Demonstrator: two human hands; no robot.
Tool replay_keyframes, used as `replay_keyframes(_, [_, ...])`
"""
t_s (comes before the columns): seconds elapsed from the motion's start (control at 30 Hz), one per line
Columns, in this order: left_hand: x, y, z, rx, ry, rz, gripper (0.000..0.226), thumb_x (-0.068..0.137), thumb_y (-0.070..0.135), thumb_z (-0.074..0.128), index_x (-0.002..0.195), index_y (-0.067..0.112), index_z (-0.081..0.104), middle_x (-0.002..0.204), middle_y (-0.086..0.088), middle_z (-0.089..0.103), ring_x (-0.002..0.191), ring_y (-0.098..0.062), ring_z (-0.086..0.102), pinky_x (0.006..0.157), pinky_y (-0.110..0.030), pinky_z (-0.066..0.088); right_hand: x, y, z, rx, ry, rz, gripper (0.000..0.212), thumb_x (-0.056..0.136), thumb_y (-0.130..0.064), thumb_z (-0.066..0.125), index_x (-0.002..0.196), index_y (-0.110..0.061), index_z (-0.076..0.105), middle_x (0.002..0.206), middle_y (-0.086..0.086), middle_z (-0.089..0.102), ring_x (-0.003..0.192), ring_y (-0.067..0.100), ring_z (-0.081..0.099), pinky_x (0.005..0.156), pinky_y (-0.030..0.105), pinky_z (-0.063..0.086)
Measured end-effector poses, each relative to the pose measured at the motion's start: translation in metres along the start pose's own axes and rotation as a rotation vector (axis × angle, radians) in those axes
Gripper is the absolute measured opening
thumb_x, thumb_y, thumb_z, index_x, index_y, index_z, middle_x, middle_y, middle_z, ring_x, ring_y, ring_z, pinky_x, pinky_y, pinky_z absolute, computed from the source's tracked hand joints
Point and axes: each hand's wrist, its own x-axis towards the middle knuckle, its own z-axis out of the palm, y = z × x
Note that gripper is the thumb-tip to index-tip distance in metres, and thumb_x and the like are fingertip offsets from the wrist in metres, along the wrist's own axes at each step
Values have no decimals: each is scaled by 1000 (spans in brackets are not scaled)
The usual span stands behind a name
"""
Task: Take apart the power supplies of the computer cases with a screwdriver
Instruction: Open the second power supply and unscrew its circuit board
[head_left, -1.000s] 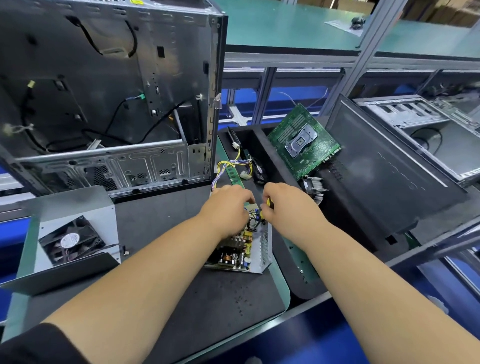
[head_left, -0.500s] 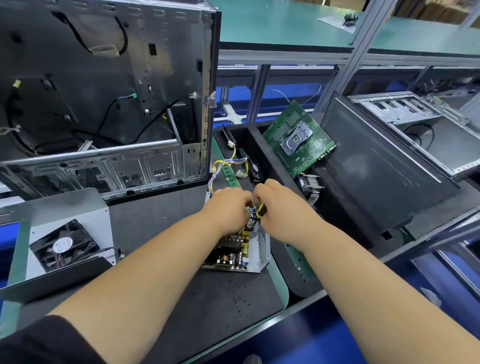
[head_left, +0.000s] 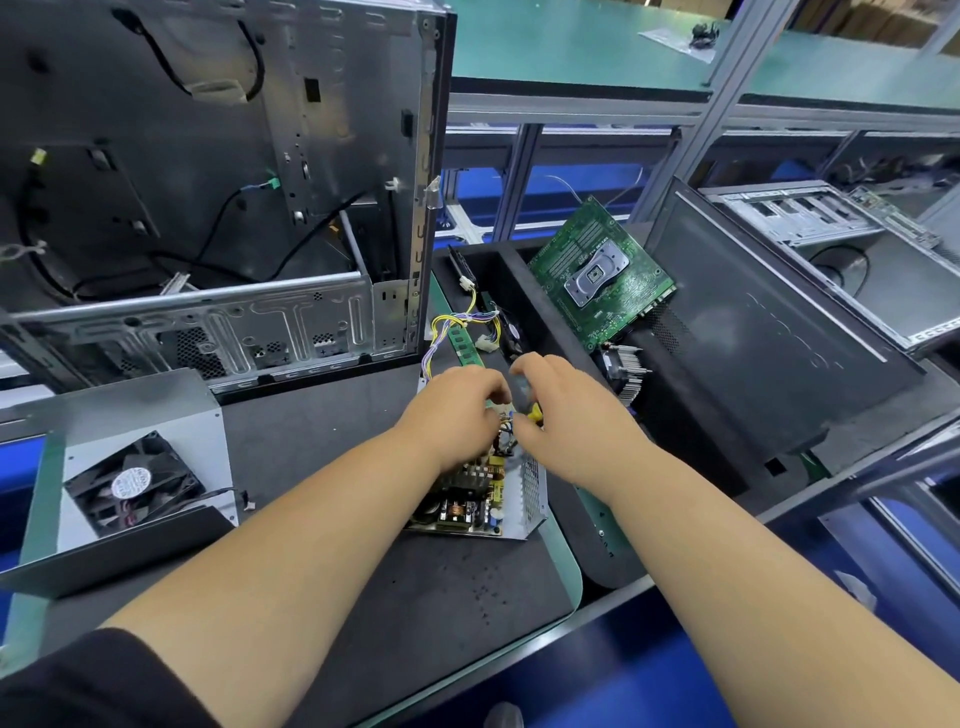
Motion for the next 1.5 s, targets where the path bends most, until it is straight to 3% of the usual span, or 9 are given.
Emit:
replay_keyframes(0.1, [-1, -1, 1, -39, 10, -6, 22, 84, 13, 54, 99, 27, 64, 107, 4, 62, 108, -20, 54, 91, -38, 47, 3, 0, 4, 22, 23, 36, 29, 99, -27, 57, 124, -15, 48, 114, 2, 51, 79, 23, 49, 65, 36, 35])
replay_keyframes(0.3, [-2, -2, 1, -42, 16, 4, 26, 84, 9, 55, 102, 25, 66, 108, 1, 62, 108, -21, 55, 91, -37, 47, 4, -1, 1, 60, -9, 21, 34, 79, -7, 62, 112, -14, 56, 101, -3, 42, 95, 25, 46, 72, 31, 29])
replay_keyframes(0.43, [-2, -2, 1, -12, 11, 7, 22, 85, 13, 56, 102, 25, 65, 107, 1, 62, 107, -21, 54, 90, -37, 47, 3, 0, 3, 19, 15, 55, 23, 94, -29, 59, 110, -16, 52, 101, -2, 41, 81, 22, 46, 67, 35, 30])
replay_keyframes(0.57, [-3, -2, 1, 5, 5, 16, 24, 85, 13, 56, 103, 25, 66, 108, 2, 62, 108, -21, 54, 92, -37, 46, 4, 1, 4, 61, 1, 70, 16, 99, -20, 55, 113, -12, 53, 110, 4, 49, 75, 22, 47, 64, 32, 26])
replay_keyframes(0.8, [-2, -2, 0, 13, 6, 15, 25, 85, 13, 56, 104, 25, 66, 109, 2, 63, 108, -20, 55, 93, -38, 47, 2, -1, 0, 111, -24, 66, 19, 96, -13, 57, 114, -14, 53, 109, 1, 49, 81, 25, 55, 73, 38, 42])
replay_keyframes(0.97, [-3, -2, 1, 4, 6, 19, 25, 84, 11, 56, 102, 25, 67, 108, 2, 64, 107, -20, 56, 92, -38, 48, 1, -1, -3, 136, -34, 31, 29, 82, -4, 61, 109, -13, 54, 101, -3, 43, 83, 18, 47, 68, 32, 32])
replay_keyframes(1.1, [-2, -2, 1, 10, 6, 23, 24, 84, 12, 57, 102, 24, 67, 107, 3, 64, 107, -20, 56, 91, -38, 48, 0, -1, -2, 77, -15, 64, 24, 86, -16, 62, 107, -16, 52, 100, -4, 40, 74, 16, 42, 63, 33, 26])
replay_keyframes(1.27, [-3, -1, 0, 18, -1, 15, 25, 83, 12, 56, 102, 23, 67, 107, 1, 65, 107, -22, 56, 91, -39, 48, -2, -3, -5, 109, -17, 84, 20, 92, -15, 58, 111, -18, 53, 107, -3, 49, 82, 22, 54, 71, 37, 44])
replay_keyframes(1.5, [-3, -2, 0, 25, -5, 4, 25, 84, 13, 56, 103, 24, 67, 108, 2, 64, 108, -21, 56, 91, -38, 48, 0, -5, -9, 113, -9, 66, 22, 90, -14, 58, 111, -17, 54, 103, -8, 45, 82, 19, 52, 71, 35, 43])
